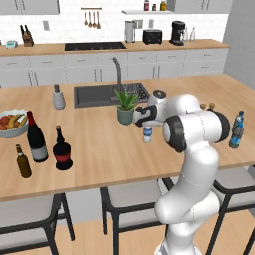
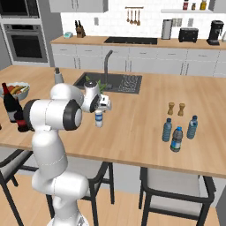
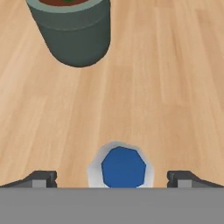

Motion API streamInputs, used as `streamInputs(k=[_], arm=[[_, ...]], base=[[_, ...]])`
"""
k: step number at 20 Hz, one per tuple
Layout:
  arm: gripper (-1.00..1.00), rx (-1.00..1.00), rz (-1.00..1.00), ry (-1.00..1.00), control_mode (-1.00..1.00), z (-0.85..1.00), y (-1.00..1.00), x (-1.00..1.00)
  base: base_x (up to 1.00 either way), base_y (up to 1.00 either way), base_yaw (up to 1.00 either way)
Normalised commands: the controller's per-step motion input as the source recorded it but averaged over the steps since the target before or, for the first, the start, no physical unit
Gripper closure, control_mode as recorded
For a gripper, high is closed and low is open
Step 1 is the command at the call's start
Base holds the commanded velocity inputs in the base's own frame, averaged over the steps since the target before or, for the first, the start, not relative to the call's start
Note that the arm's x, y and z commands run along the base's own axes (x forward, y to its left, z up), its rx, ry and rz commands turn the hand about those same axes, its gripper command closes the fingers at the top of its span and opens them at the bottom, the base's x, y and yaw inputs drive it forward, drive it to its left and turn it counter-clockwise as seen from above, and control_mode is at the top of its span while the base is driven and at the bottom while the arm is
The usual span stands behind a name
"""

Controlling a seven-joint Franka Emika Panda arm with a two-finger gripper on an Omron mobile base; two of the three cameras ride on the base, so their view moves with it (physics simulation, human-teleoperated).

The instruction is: Move the plastic bottles in the middle to the plastics group, and the glass bottles in the middle to the glass group.

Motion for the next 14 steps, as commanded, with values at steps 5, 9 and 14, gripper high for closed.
streamInputs(k=[5, 9, 14], arm=[[-1.0, 0.0, 0.0, 0.01, -1.0, -0.04, 0.0, 0.02], [1.0, 0.0, 0.0, 0.0, -1.0, 0.0, 0.0, 0.0], [1.0, 0.0, 0.0, -0.01, -1.0, 0.0, 0.0, 0.0]], base=[[0.0, 0.0, 0.0], [0.0, 0.0, 0.0], [0.0, 0.0, 0.0]])
